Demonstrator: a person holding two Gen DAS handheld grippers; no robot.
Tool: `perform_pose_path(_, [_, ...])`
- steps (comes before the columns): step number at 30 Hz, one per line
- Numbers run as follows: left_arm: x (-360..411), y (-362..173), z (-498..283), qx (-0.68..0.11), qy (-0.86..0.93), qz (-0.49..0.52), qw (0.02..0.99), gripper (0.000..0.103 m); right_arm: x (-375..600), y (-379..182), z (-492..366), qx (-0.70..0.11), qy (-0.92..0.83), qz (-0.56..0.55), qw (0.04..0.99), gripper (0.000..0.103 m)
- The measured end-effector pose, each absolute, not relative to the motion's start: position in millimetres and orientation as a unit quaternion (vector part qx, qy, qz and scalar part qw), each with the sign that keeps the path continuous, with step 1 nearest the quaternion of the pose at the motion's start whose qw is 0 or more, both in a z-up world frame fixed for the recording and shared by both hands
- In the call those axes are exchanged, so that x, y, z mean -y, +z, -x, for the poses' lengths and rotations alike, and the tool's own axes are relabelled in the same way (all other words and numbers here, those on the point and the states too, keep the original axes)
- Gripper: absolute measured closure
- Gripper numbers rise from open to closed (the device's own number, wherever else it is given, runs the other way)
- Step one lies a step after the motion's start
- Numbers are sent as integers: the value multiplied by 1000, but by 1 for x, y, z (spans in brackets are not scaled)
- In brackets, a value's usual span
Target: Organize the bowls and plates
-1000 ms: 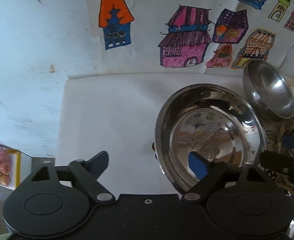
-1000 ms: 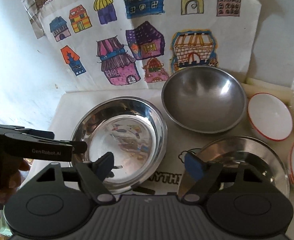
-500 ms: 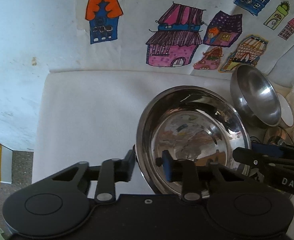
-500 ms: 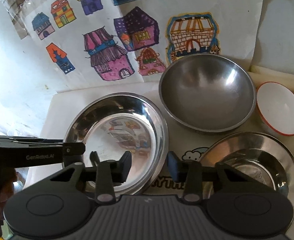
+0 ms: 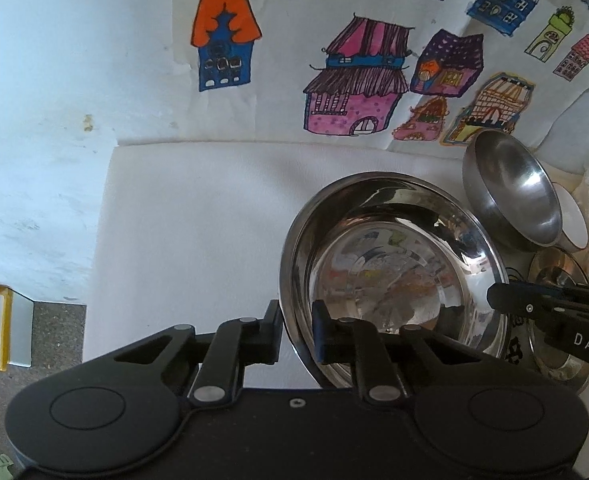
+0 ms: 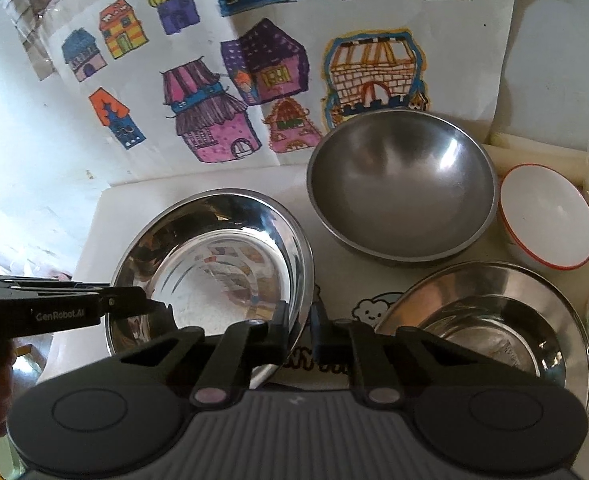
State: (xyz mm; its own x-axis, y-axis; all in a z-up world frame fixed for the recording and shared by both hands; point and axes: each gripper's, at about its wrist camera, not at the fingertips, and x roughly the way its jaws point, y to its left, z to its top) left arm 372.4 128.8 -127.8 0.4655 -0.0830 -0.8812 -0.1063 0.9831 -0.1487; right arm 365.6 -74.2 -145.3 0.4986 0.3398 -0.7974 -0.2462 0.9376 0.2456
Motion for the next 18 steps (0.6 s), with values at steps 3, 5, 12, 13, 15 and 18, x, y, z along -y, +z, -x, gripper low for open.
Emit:
perform_pose_path(3, [-127,-121,-368,-511,8,89,855,87,74,-139,-361,-465,175,-49,866,91])
perform_pose_path(5, [-126,-115,-364,-505,8,88,859,87,76,-134,-356,-459,180,-50,868,91])
perform_pose_path(12, [-116,-100,-345,-491,-1,86,867,87,88,-119,-337,-449,187,-51,872,91])
perform_pose_path(13, [-114,-99,-342,-490,-3,85,867,87,91,-118,-336,-448,186,-52,873,91])
perform_pose_path(15, [-108,-96,-336,-489,-7,82,868,86,97,-116,-328,-448,186,-54,873,90])
perform_pose_path(18, [-99,-95,-327,-491,-14,75,868,86,108,-113,-315,-447,186,-59,873,90])
